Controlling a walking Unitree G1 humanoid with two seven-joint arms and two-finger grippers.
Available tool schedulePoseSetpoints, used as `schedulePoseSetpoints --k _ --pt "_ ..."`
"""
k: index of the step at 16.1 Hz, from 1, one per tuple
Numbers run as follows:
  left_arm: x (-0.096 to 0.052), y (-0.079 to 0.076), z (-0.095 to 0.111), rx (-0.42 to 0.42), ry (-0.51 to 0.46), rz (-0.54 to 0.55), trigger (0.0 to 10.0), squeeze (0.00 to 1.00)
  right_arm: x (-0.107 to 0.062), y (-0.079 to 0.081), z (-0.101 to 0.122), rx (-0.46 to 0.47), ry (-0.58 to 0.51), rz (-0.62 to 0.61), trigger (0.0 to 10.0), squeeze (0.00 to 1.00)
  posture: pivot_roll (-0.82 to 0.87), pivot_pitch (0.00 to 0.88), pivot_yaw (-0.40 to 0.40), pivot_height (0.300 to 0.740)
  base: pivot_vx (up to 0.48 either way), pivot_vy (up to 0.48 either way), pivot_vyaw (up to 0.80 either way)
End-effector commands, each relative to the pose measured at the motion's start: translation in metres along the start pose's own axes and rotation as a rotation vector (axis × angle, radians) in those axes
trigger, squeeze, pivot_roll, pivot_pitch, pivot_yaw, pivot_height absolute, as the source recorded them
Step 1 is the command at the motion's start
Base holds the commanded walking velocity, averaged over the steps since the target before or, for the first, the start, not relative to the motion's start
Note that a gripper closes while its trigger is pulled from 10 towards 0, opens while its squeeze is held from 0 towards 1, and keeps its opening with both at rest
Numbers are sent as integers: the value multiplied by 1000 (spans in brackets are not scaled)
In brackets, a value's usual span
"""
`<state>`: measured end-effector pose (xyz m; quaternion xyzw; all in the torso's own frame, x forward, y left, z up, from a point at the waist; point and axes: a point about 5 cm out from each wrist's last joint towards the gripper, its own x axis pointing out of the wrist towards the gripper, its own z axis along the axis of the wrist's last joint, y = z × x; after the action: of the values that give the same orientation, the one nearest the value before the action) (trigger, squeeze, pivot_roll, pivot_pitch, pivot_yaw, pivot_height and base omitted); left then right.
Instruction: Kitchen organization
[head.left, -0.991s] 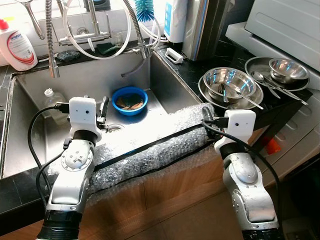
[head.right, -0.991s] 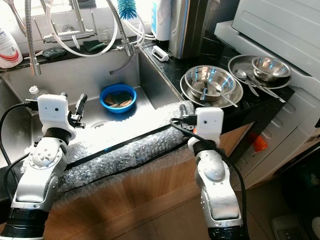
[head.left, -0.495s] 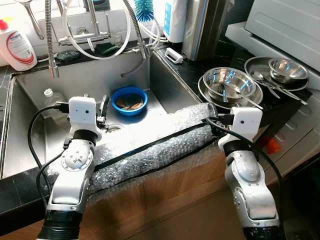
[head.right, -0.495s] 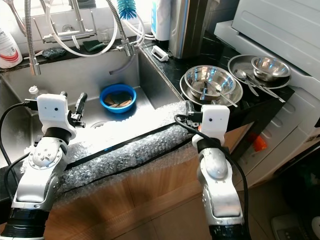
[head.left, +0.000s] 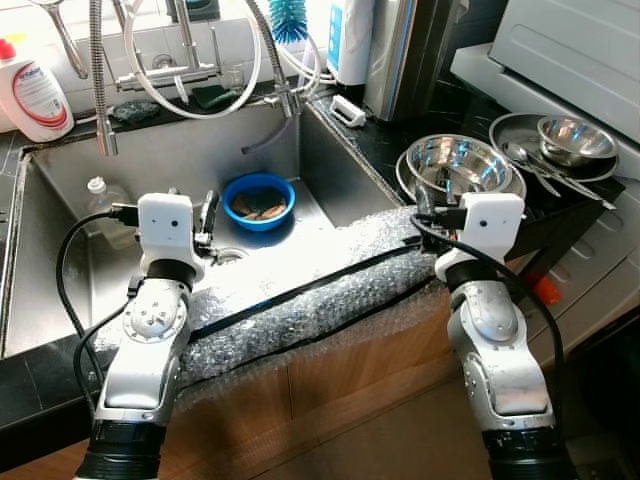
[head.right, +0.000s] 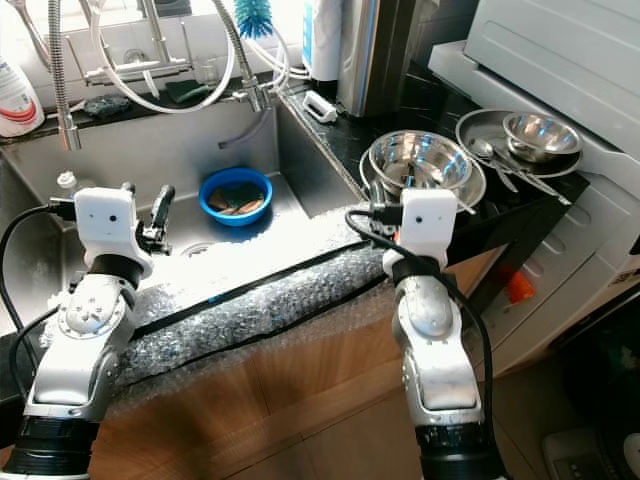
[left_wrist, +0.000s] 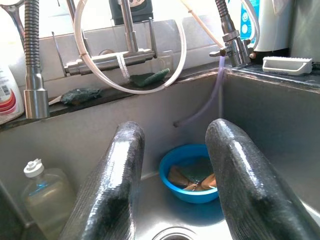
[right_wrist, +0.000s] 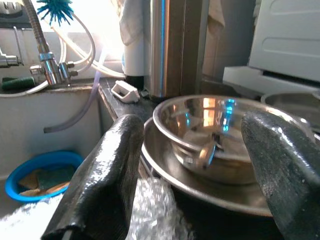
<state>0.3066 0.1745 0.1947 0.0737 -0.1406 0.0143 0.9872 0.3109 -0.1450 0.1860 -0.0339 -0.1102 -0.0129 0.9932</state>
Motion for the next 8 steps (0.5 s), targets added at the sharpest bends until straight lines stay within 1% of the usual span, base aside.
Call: schedulePoseSetpoints --k 1,4,5,6,7,8 --pt "0 2 5 12 -25 6 10000 0 1 -1 -3 -1 10 -5 10000 0 -11 87 -8 740 0 0 0" --pt "0 1 5 12 -25 6 10000 0 1 0 -4 4 9 -3 10000 0 -12 87 -7 740 0 0 0" --pt "0 1 5 12 -25 6 10000 0 1 0 -4 4 10 -2 7725 0 -10 87 -8 740 0 0 0" --pt "0 1 5 12 -25 5 10000 0 1 0 -4 4 11 -3 4471 0 -9 86 -8 740 0 0 0" --pt "0 1 5 12 -26 5 10000 0 1 0 -5 4 12 -3 549 0 -9 85 -9 740 0 0 0" --pt "0 1 5 13 -26 5 10000 0 1 1 -5 9 12 3 0 0 -10 83 -9 740 0 0 0"
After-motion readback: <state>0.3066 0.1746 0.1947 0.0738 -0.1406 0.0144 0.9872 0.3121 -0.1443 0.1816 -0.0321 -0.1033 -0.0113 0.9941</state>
